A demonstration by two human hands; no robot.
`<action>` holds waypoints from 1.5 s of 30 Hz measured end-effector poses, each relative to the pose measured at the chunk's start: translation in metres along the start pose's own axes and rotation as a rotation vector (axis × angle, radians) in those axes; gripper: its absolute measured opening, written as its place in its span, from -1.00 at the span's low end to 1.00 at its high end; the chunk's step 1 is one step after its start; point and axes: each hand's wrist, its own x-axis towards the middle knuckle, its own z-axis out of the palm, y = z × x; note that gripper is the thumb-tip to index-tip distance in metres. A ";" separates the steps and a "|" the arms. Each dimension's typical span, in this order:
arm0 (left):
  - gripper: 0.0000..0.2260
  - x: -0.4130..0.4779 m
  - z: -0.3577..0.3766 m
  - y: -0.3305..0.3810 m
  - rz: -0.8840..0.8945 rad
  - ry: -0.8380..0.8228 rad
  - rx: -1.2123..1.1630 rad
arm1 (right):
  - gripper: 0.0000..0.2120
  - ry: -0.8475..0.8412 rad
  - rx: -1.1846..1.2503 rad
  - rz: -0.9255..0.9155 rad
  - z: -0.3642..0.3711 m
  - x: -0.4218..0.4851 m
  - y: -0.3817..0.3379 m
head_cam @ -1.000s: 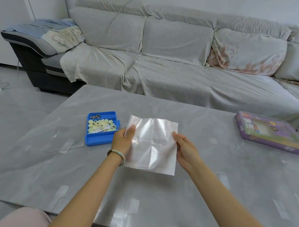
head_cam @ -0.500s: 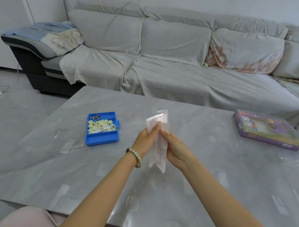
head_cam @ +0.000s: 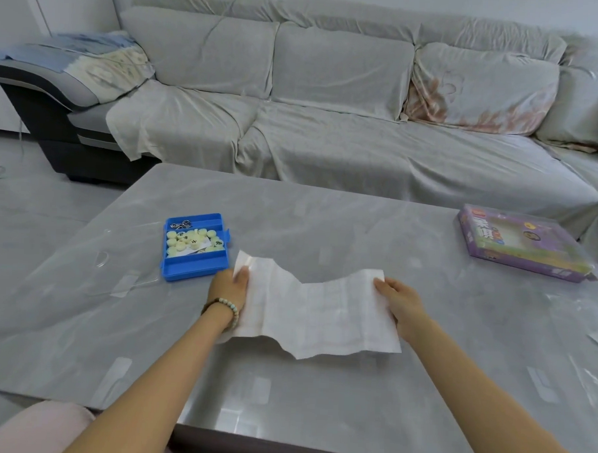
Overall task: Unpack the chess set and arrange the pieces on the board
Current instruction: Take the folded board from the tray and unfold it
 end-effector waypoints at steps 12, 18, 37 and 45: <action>-0.47 -0.052 0.039 0.019 0.575 -0.450 0.216 | -0.74 -0.695 -0.340 0.326 -0.040 -0.018 0.012; -0.51 -0.080 0.066 0.038 0.387 -0.778 -0.099 | -0.80 -0.576 -0.208 0.086 -0.028 -0.025 -0.001; -0.78 -0.029 -0.010 0.095 0.082 -0.701 -0.571 | -0.92 -0.314 0.330 -0.245 -0.020 -0.013 -0.065; -0.83 0.027 -0.037 0.099 -0.101 -0.771 -0.568 | -0.87 0.158 0.055 -0.361 -0.029 0.029 -0.107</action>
